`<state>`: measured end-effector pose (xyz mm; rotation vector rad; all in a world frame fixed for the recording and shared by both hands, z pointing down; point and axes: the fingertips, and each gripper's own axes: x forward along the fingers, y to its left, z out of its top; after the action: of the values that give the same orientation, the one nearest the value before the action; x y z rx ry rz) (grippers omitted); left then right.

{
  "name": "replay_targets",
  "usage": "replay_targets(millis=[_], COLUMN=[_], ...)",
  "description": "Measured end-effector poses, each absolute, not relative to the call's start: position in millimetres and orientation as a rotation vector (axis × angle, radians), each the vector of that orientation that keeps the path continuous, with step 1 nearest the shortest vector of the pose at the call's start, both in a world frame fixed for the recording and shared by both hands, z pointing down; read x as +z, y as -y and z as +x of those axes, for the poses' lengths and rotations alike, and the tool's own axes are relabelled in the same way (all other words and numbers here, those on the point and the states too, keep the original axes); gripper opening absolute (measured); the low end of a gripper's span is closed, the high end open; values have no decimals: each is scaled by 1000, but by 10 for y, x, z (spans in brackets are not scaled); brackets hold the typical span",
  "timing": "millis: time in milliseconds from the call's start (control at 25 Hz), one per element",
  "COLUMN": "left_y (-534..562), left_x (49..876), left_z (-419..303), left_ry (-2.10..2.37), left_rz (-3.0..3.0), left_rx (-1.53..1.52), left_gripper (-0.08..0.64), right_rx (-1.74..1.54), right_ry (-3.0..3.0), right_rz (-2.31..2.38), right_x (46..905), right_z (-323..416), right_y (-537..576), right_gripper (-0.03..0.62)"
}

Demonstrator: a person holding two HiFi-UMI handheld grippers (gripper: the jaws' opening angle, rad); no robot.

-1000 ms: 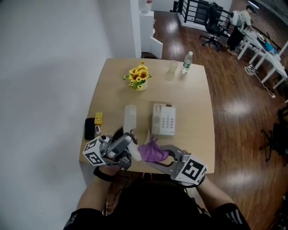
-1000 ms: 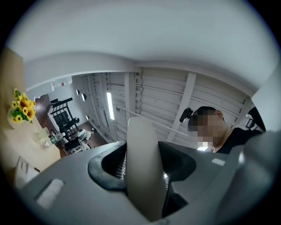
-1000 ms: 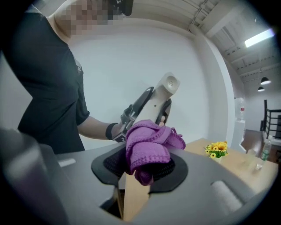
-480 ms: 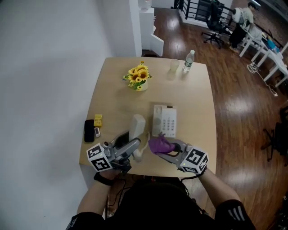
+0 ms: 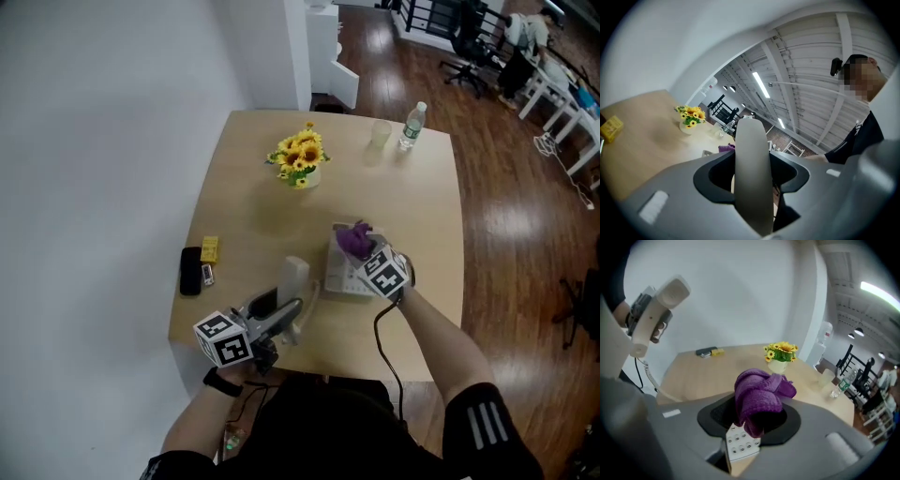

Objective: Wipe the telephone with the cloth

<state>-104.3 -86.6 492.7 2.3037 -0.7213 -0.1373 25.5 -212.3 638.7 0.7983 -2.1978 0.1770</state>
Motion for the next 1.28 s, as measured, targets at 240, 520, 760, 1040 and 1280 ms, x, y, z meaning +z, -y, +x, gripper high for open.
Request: replay_targets(millis=[240, 520, 760, 1040, 1280], left_y=[892, 859, 912, 910, 882], left_x=[5033, 5165, 5203, 5173, 5245], left_z=[-1067, -1089, -1174, -1138, -1139], left_ry=[784, 820, 840, 815, 817], left_rz=[2268, 2222, 2205, 2233, 2232], left_rx=[-108, -101, -118, -105, -77], left_gripper=[215, 215, 215, 215, 215], right_rx=[72, 22, -176, -255, -191], right_ry=[1999, 1914, 1838, 1762, 1802], right_rz=[690, 591, 496, 371, 321], right_x=[6825, 7150, 7258, 7418, 7537], right_z=[109, 12, -36, -66, -178], right_y=[2596, 2613, 2179, 1513, 1089], right_gripper=[138, 140, 138, 138, 138])
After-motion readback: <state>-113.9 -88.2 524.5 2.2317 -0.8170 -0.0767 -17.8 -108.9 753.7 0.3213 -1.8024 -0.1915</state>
